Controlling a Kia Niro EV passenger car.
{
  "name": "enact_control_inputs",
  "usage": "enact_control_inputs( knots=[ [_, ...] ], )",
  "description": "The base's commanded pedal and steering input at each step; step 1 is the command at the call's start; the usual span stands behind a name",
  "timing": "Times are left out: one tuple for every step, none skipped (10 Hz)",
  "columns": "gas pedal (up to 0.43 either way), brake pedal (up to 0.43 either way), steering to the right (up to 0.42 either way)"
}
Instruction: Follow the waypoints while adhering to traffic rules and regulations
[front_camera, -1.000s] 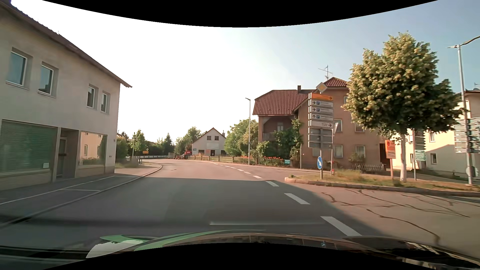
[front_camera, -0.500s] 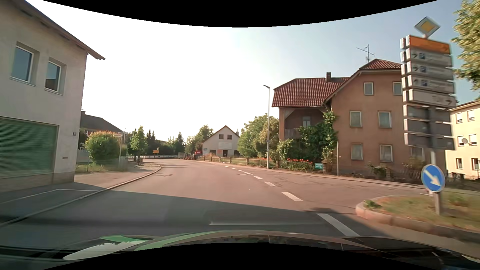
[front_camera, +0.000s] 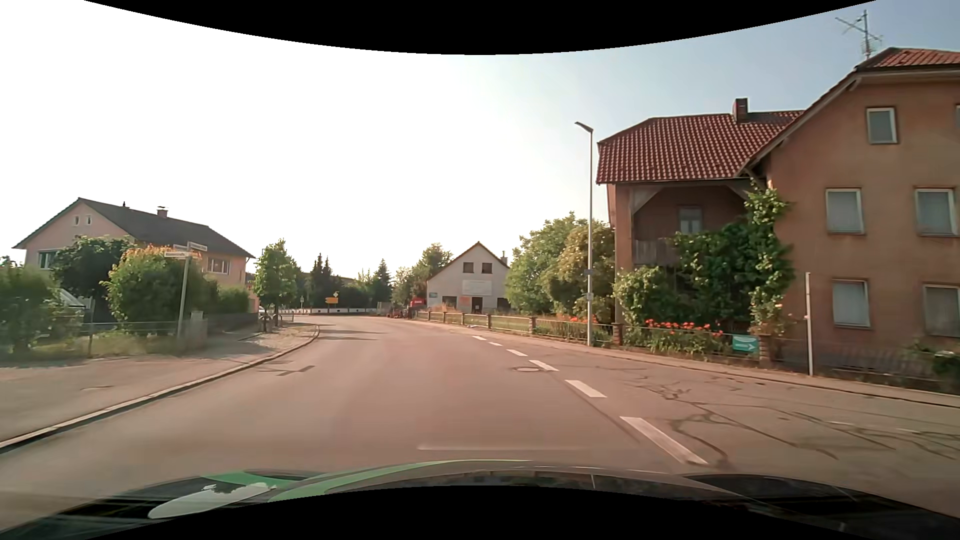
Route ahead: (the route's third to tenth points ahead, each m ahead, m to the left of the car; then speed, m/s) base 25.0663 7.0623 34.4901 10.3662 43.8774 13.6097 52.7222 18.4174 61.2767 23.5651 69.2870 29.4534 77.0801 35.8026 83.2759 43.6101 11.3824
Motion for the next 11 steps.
enact_control_inputs(
  knots=[
    [0.138,0.0,-0.057],
    [0.15,0.0,-0.057],
    [0.15,0.0,-0.057],
    [0.15,0.0,-0.057],
    [0.15,0.0,-0.057],
    [0.15,0.0,-0.062],
    [0.15,0.0,-0.064],
    [0.15,0.0,-0.064],
    [0.15,0.0,-0.064],
    [0.15,0.0,-0.064],
    [0.15,0.0,-0.065]
  ],
)
